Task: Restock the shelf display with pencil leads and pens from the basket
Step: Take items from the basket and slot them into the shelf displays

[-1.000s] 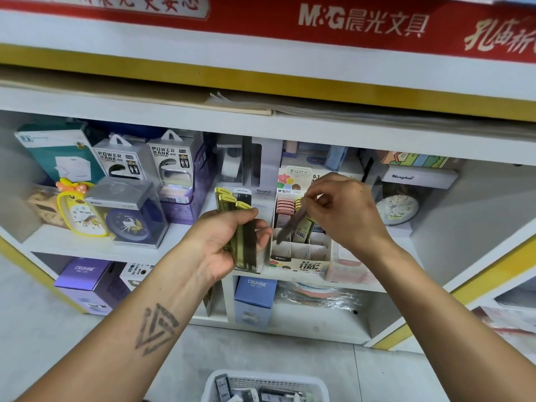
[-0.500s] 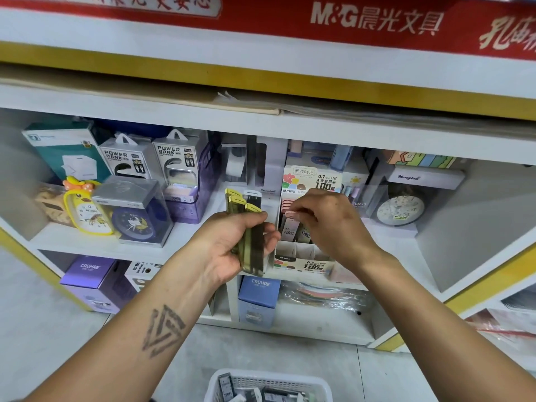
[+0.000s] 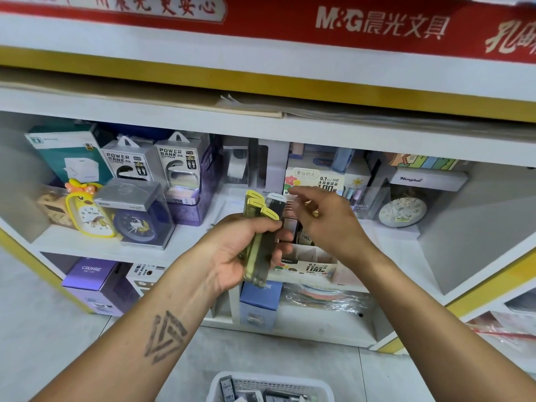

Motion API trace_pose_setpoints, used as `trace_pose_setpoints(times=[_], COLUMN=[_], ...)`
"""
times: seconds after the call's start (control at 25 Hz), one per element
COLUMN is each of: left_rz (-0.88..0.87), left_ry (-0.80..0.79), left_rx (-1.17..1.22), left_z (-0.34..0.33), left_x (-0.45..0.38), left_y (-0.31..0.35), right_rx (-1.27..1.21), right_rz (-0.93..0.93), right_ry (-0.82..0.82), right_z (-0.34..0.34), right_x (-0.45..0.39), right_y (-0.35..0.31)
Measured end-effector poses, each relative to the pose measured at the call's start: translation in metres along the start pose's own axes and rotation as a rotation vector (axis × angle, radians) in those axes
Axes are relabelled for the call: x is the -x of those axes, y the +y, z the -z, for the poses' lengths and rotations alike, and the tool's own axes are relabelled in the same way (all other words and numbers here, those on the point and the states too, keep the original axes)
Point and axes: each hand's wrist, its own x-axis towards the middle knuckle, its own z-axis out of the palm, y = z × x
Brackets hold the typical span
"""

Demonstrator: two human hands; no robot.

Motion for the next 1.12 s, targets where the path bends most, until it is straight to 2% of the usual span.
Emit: trace_pose_setpoints(times=[0.08,0.16,0.24,0.36,0.44,0.52,0.68,0.88,1.0,1.12], left_rz=[0.026,0.061,0.092,0.118,0.117,0.114,0.116,0.117,0.116,0.104], left_ry=[-0.083,-0.135,-0.155,-0.118,-0.048,-0.008,-0.020,-0.050,-0.067,-0.052], left_rx=[-0.031,-0.044,-0.047,-0.052,-0.082,-0.090,0.010,0.082,0.084,0.073], left_z=[-0.004,-0.008,-0.010,-0.015,-0.016,-0.018,-0.021,-0.024,-0.024,-0.022], left_x=[0.002,0.004,0.003,0.000,-0.004,-0.008,-0.011,-0.010,-0.009,-0.008], left_y=[-0.002,-0.005,-0.008,-0.009,-0.010,-0.011,-0.009,-0.011,-0.011,-0.010], right_rx=[-0.427,-0.635,-0.648,-0.608,-0.550,-0.436,-0.104,0.244,0.338,0.378], right_rz=[-0.212,-0.274,-0.243,-0.204,-0.186,-0.173,-0.144,0.067,0.207,0.245], right_ry=[-0.069,-0.110,-0.046,0.152,0.187,0.153,0.108,0.138,0.226,0.252], right_z=[0.007,0.016,0.027,0.050,0.066,0.077,0.080,0.070,0.067,0.066], right_x=[0.001,0.003,0.006,0.006,0.009,0.014,0.017,0.014,0.012,0.009], right_y=[-0.004,-0.003,0.002,0.012,0.021,0.028,0.034,0.038,0.040,0.043])
